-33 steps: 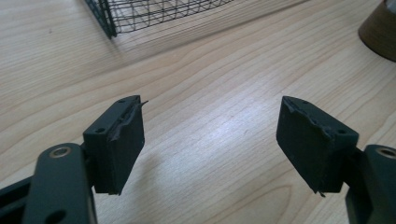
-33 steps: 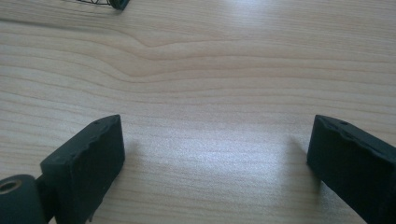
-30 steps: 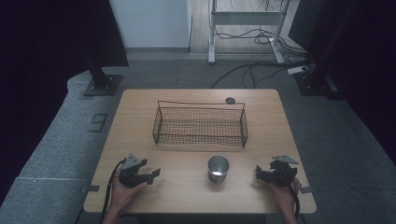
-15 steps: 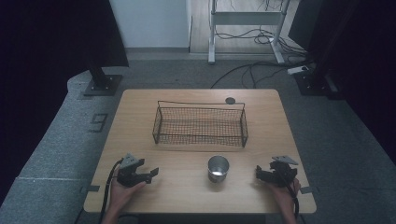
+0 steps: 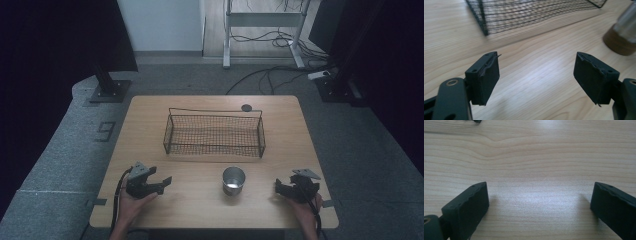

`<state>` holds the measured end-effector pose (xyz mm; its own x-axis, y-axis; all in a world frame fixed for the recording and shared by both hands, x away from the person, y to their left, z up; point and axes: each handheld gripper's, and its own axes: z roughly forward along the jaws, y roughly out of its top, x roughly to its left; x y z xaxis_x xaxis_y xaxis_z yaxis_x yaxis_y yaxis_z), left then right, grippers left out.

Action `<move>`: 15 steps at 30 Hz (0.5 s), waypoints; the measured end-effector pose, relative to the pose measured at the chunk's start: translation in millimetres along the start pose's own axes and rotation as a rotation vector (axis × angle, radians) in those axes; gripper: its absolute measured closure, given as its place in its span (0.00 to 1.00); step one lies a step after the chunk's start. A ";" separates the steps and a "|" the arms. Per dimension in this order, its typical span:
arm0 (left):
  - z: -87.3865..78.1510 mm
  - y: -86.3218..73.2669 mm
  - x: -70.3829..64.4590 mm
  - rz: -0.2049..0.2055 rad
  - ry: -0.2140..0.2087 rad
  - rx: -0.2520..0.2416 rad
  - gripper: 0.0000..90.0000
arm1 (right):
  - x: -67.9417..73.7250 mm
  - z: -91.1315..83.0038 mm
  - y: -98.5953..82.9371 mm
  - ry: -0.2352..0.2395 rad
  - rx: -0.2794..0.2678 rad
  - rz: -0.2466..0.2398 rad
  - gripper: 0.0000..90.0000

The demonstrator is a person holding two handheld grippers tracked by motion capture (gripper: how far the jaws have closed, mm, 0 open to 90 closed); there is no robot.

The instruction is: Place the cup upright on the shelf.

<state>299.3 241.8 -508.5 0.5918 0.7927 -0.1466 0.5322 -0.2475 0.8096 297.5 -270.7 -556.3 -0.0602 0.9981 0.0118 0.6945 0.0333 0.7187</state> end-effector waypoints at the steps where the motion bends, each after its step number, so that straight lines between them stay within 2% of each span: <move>1: 0.0 0.0 0.0 0.000 0.000 0.000 0.23 | 0.0 0.0 0.0 0.000 0.000 0.000 0.02; 7: 3.2 15.6 -11.4 -0.005 -0.053 -0.011 0.23 | 1.1 -2.8 -2.8 -0.013 -0.004 0.010 0.03; 10: 4.8 21.7 -16.6 0.011 -0.062 -0.007 0.25 | 1.4 -3.4 -3.3 -0.013 -0.005 0.011 0.04; 15: 6.4 27.9 -19.6 0.015 -0.070 -0.010 0.25 | 3.6 -6.6 -5.5 0.001 -0.020 -0.002 0.10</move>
<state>306.5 215.8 -486.7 0.6410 0.7477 -0.1733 0.5170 -0.2537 0.8175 288.7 -267.6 -555.7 -0.0622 0.9980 0.0105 0.6803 0.0347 0.7321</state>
